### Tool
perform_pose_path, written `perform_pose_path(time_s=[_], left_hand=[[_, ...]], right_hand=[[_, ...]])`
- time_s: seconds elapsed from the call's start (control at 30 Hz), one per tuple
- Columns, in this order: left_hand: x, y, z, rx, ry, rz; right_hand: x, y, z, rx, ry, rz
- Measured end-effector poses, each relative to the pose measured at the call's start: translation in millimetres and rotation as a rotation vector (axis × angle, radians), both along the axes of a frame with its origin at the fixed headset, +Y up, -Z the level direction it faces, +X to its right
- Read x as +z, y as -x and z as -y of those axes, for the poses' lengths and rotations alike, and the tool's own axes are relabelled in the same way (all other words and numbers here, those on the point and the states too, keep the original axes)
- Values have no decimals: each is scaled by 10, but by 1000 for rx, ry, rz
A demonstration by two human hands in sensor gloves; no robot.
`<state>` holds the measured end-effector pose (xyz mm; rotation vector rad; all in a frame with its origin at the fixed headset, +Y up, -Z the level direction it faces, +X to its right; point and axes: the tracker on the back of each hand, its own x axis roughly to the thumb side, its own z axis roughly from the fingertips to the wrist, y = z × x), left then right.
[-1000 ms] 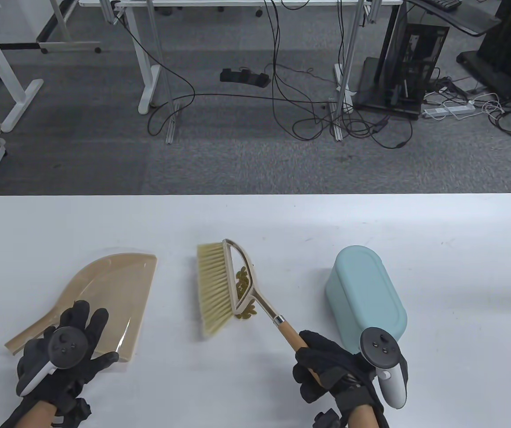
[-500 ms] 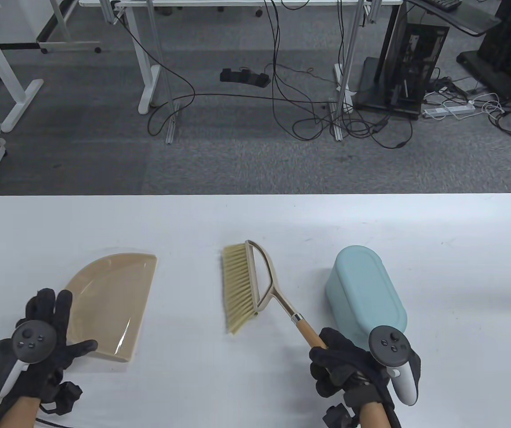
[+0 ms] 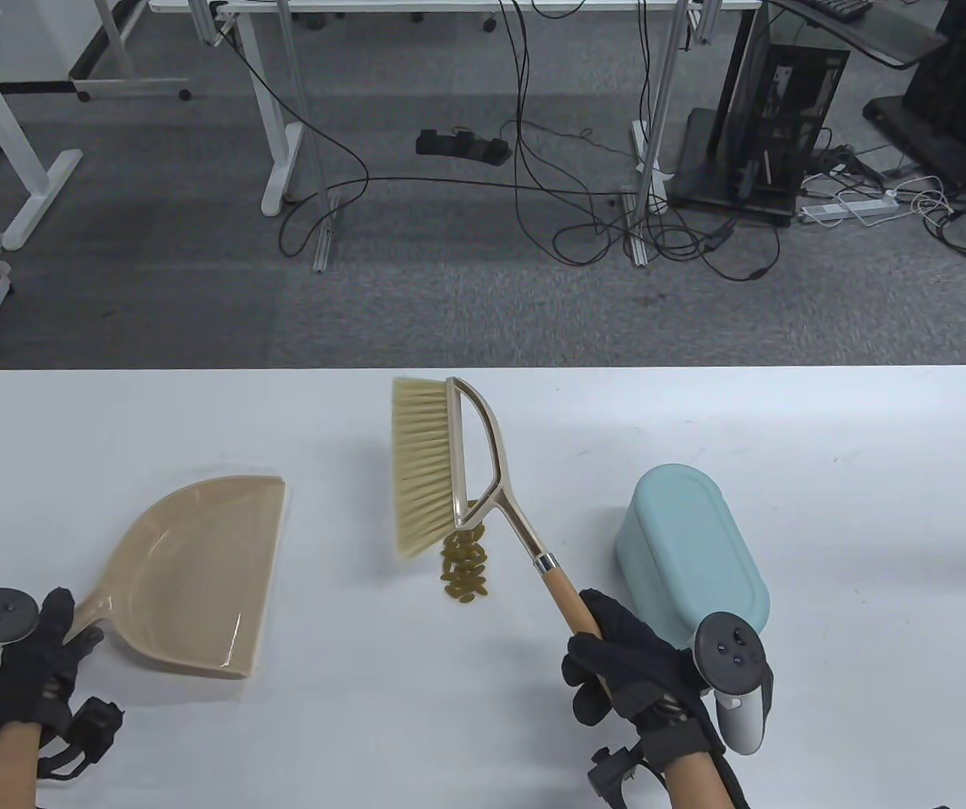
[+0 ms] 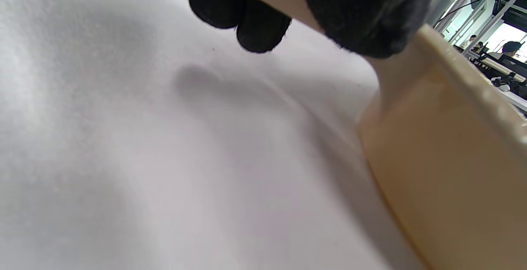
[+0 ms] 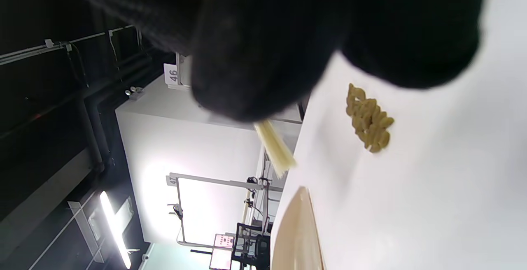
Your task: Sweep raisins on the table into the desktop trash can
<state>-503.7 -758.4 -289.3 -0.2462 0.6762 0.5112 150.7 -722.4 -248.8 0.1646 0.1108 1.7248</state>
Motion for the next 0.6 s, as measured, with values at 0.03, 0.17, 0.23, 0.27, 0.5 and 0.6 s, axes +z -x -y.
perform_pose_path(time_s=[0.03, 0.17, 0.23, 0.27, 0.5, 0.6], left_hand=[[-4, -6, -23, 4, 12, 18], [2, -36, -131, 57, -40, 75], [-27, -137, -178, 146, -57, 168], [-35, -188, -204, 166, -56, 187], [-159, -1024, -435, 123, -282, 354], [-201, -1430, -429, 2, -243, 390]], right_hand=[[7, -7, -13, -2, -6, 7], [124, -88, -317, 163, -127, 102], [223, -80, -563, 450, -233, 178], [263, -52, -655, 567, -266, 212], [412, 554, -876, 1178, -284, 285], [415, 795, -793, 1271, -184, 190]])
